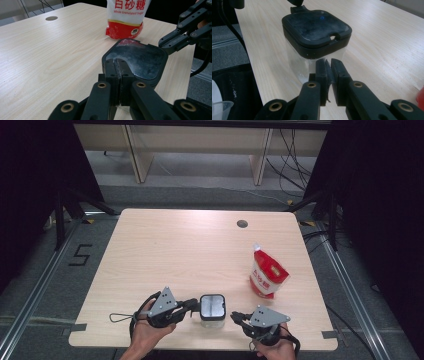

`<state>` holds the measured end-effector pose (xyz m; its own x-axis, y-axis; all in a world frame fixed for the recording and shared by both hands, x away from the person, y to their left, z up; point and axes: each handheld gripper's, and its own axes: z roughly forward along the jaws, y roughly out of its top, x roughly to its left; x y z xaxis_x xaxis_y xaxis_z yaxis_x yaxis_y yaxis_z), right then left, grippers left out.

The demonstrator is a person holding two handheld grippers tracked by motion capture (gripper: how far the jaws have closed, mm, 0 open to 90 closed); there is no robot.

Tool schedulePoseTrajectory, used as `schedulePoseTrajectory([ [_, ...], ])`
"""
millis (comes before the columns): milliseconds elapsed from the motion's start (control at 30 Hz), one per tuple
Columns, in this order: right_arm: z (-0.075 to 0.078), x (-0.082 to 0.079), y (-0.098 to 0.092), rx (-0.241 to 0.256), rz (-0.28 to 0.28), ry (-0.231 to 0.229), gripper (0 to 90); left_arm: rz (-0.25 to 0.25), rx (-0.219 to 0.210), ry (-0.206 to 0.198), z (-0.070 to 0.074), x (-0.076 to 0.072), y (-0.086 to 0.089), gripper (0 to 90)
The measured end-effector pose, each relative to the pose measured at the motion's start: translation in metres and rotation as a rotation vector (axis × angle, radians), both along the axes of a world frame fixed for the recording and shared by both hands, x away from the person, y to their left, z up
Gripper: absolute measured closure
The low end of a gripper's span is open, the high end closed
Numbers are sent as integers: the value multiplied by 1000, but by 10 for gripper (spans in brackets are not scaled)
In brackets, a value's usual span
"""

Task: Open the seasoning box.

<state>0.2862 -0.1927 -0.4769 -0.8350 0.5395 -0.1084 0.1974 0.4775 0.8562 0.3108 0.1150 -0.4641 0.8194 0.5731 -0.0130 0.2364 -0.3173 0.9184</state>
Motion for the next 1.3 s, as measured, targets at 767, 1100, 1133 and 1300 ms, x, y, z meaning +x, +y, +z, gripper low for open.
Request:
schedulePoseTrajectory([
  [767, 3, 4, 12, 2, 22, -5, 898, 3, -10, -13, -1, -1, -1, 892],
  [1100, 8, 5, 15, 1, 44, -34, 897, 7, -20, -5, -2, -1, -1, 892],
  [1133, 9, 4, 15, 5, 38, -29, 897, 10, -14, -4, -2, -1, -1, 892],
  [1300, 12, 4, 17, 13, 34, -45, 897, 14, -15, -1, -2, -2, -1, 891],
])
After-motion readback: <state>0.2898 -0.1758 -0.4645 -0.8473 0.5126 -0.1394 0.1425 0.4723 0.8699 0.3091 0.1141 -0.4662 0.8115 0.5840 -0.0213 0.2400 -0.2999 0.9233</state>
